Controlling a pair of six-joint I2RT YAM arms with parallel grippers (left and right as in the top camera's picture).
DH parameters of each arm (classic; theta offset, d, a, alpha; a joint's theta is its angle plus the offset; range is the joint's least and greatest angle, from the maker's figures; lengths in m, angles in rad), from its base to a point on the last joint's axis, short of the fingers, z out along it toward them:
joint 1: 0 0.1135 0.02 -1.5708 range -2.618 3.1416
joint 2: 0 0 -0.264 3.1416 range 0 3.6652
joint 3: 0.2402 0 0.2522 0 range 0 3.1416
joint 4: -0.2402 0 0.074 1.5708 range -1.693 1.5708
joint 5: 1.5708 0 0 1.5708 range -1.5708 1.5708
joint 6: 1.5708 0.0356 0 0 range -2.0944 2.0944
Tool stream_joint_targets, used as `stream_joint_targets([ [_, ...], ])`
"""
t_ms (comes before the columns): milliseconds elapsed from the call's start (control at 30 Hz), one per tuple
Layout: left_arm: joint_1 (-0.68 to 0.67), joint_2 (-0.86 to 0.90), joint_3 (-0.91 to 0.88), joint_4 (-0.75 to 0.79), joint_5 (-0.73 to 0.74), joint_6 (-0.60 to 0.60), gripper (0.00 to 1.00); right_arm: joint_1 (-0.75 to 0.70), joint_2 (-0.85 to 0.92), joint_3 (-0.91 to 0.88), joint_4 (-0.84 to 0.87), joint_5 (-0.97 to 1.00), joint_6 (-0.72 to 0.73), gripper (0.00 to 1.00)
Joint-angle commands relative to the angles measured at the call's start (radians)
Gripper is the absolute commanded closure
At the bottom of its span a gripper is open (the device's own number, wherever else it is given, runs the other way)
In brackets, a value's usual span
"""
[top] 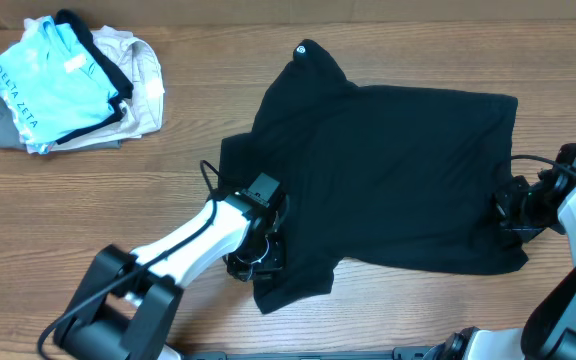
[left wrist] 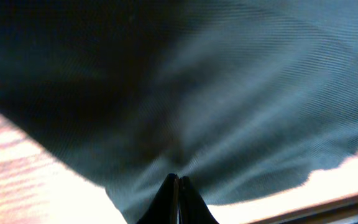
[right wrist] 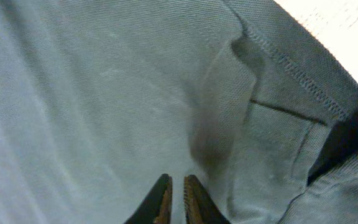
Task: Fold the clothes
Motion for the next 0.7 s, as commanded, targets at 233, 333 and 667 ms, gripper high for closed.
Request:
stream_joint_targets([
  [233,0.010,0.056,0.018,0.005,0.021,-0.026,0.96,0.000,0.174,-0.006,-0.008,0.194,0.106,0.96],
  [333,0.010,0.056,0.018,-0.003,0.003,-0.060,0.96,-0.014,0.176,-0.004,-0.027,0.233,0.148,0.96],
  [667,0.011,0.056,0.018,-0.023,-0.039,-0.130,0.96,-0.116,0.175,0.097,-0.175,0.228,0.195,0.96],
])
